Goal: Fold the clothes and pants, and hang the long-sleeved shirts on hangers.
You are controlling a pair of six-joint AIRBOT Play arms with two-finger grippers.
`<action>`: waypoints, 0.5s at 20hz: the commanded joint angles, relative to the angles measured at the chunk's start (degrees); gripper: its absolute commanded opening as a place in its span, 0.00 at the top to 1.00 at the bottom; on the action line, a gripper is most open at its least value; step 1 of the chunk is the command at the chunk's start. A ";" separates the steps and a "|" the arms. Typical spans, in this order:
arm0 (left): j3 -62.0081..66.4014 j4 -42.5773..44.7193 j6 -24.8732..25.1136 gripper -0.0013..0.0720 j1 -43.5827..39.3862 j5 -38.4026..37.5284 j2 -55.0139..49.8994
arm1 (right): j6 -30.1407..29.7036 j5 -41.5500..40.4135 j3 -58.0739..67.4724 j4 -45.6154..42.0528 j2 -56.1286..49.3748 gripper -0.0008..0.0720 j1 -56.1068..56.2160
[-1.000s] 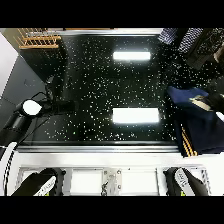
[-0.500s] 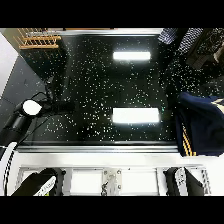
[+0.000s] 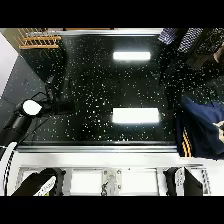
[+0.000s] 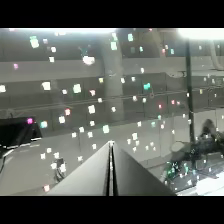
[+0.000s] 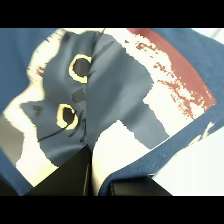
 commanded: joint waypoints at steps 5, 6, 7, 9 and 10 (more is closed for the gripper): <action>-0.02 0.02 0.04 0.97 -0.04 0.00 0.00 | 0.61 3.34 -2.86 -6.14 -0.31 0.40 -0.02; -0.02 0.02 0.04 0.97 -0.04 0.00 0.00 | 0.61 3.26 -2.86 -6.14 -0.42 0.14 0.00; -0.02 0.02 0.04 0.97 -0.04 0.00 0.00 | 0.55 2.64 -2.78 -5.88 -0.31 0.12 0.11; -0.02 0.02 0.02 0.97 -0.04 0.00 0.00 | -3.04 0.37 -2.73 -0.44 1.16 0.12 0.61; -0.02 0.02 0.02 0.97 -0.04 0.00 0.00 | -7.06 -1.42 -2.73 5.35 2.56 0.12 1.73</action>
